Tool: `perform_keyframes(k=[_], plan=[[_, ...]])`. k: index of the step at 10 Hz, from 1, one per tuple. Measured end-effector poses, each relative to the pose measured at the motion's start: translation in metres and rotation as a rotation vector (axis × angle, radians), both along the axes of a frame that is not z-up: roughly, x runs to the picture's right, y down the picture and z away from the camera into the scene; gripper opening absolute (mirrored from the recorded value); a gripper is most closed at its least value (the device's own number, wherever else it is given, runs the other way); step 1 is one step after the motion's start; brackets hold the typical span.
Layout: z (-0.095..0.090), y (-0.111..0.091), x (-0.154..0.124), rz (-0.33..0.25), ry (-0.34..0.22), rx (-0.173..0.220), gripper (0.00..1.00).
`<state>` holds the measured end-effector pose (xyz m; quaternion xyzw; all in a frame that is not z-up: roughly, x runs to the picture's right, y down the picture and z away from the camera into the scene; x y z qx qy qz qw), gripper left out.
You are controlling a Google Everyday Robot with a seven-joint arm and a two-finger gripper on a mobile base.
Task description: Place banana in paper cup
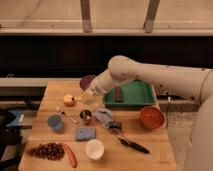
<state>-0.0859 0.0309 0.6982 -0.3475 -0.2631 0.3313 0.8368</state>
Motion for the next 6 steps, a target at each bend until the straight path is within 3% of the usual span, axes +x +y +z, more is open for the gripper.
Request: perform_keyframes(k=[3, 6], plan=[[-0.022, 0.025, 0.009, -0.021, 0.037, -0.005, 0.0], [-0.04, 0.057, 0.026, -0.007, 0.077, -0.03, 0.0]])
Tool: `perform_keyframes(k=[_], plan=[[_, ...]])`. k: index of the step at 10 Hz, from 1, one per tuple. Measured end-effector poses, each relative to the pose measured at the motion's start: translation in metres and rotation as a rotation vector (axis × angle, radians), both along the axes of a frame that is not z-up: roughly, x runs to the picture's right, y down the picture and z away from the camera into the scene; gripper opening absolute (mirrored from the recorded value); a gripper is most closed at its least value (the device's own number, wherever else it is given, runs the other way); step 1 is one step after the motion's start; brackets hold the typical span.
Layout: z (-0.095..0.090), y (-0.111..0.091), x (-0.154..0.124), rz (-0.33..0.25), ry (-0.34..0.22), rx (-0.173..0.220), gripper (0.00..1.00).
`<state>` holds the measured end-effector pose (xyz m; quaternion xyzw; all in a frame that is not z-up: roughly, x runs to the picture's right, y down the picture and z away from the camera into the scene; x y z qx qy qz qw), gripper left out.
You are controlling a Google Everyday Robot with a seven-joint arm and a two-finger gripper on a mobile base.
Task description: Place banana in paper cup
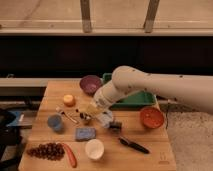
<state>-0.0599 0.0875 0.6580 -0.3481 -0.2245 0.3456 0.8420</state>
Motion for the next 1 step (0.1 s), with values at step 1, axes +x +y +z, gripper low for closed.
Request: perform_keyframes(k=[1], plan=[[-0.0017, 0.0082, 0.002, 0.008, 0.006, -0.01, 0.0]])
